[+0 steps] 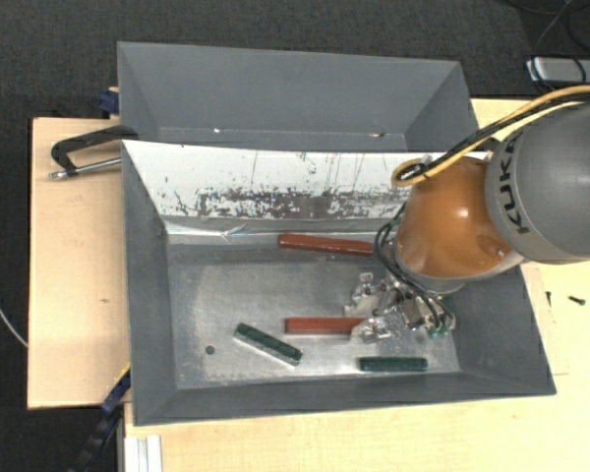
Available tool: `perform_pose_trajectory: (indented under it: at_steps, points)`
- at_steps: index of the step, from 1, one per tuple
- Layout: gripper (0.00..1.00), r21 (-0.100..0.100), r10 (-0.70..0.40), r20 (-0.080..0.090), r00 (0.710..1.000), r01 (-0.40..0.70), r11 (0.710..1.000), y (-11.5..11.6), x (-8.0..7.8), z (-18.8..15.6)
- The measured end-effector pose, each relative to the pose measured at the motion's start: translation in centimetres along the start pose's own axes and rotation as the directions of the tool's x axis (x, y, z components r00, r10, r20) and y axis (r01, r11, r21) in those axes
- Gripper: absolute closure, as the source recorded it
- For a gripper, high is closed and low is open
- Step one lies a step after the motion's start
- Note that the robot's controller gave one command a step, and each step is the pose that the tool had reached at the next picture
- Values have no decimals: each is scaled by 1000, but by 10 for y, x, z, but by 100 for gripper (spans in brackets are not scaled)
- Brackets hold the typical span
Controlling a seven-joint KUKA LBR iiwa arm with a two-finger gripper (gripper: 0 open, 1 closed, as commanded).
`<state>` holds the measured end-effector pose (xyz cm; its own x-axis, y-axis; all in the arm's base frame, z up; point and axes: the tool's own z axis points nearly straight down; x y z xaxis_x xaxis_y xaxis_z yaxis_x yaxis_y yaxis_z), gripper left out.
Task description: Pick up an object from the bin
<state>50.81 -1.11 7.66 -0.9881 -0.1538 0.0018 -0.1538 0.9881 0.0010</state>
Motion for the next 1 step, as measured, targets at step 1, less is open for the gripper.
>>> perform_pose_trajectory:
  at_steps: [1]
  points:
    - [100,1,-50,8,999,50,999,53,-37,-147]
